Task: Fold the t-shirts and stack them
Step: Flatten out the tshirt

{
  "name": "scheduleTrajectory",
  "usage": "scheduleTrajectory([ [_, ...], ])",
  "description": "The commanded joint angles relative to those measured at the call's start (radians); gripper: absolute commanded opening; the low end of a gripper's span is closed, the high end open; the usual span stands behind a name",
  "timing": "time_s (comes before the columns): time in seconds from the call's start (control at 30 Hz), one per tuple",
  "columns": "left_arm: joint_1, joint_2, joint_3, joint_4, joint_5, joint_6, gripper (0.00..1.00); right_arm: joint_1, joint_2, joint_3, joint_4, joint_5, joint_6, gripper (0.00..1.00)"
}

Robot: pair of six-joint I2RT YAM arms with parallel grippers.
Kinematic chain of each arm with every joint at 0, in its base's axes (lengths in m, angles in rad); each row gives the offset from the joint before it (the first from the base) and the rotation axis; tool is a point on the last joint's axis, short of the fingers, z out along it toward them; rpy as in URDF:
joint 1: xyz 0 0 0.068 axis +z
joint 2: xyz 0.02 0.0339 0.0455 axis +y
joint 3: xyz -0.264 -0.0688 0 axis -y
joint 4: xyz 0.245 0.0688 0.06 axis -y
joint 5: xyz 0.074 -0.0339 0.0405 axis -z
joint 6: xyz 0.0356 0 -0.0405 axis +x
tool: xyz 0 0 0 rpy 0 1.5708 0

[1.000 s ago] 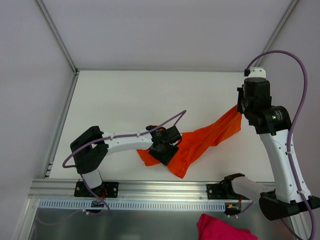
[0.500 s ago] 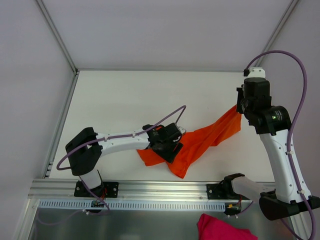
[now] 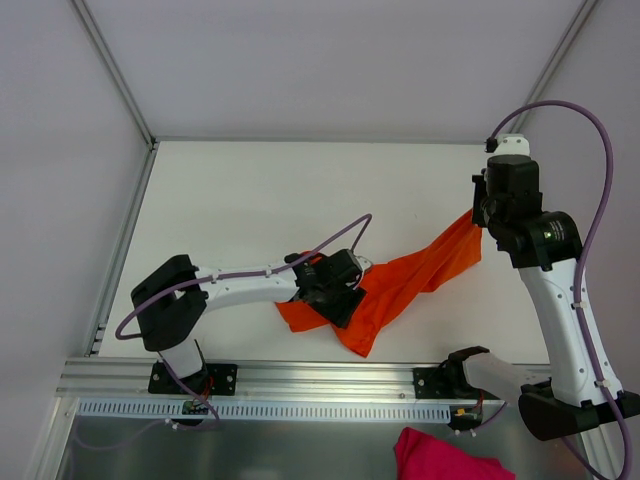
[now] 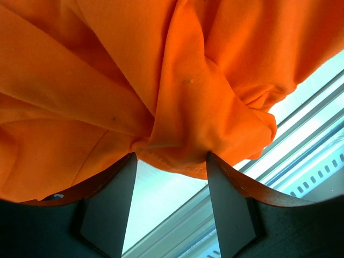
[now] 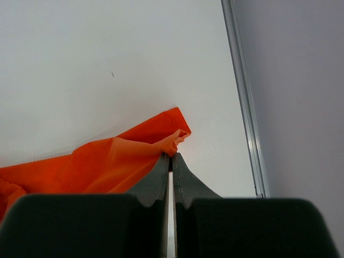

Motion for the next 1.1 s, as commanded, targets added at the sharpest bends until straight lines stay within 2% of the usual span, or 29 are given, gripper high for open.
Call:
scheduleTrajectory([
  [0.0, -0.003, 0.006, -0.02, 0.041, 0.024, 0.008, 0.54, 0.007, 0.002, 0.04, 0.016, 0.013, -0.01, 0.01],
  [0.37, -0.003, 0.029, -0.034, 0.054, -0.005, 0.016, 0.5, 0.006, 0.003, 0.037, 0.002, 0.008, -0.011, 0.01],
  [0.53, -0.003, 0.038, -0.026, 0.063, 0.012, 0.01, 0.28, 0.007, 0.011, 0.064, -0.007, 0.008, -0.017, 0.01],
  [0.63, -0.003, 0.029, -0.011, 0.054, 0.004, 0.011, 0.27, 0.009, 0.02, 0.072, -0.013, 0.002, -0.017, 0.01],
  [0.73, -0.003, 0.016, 0.006, 0.04, -0.001, 0.017, 0.31, 0.012, 0.026, 0.075, -0.015, -0.007, -0.008, 0.01],
  [0.77, -0.003, 0.015, 0.012, 0.035, -0.002, 0.019, 0.28, 0.013, 0.026, 0.075, -0.012, -0.007, -0.007, 0.01],
  [0.8, -0.003, 0.018, 0.017, 0.031, -0.001, 0.02, 0.19, 0.015, 0.026, 0.075, -0.01, -0.008, -0.007, 0.01],
  [0.83, -0.005, 0.019, 0.02, 0.026, 0.001, 0.02, 0.2, 0.015, 0.028, 0.077, -0.01, -0.01, -0.007, 0.01],
  [0.87, -0.005, 0.019, 0.028, 0.023, 0.004, 0.02, 0.25, 0.016, 0.032, 0.078, -0.01, -0.012, -0.007, 0.01],
  [0.9, -0.008, 0.015, 0.031, 0.017, 0.001, 0.022, 0.49, 0.019, 0.034, 0.078, -0.01, -0.01, -0.007, 0.01],
  [1.0, -0.017, -0.003, 0.043, -0.002, -0.023, 0.023, 0.69, 0.022, 0.036, 0.075, -0.012, -0.005, -0.007, 0.01],
  [1.03, -0.017, -0.007, 0.046, -0.009, -0.071, 0.019, 0.79, 0.024, 0.036, 0.074, -0.012, -0.007, -0.007, 0.01],
  [1.07, -0.016, -0.004, 0.051, -0.023, -0.111, 0.019, 0.83, 0.024, 0.037, 0.072, -0.009, -0.007, -0.007, 0.01],
])
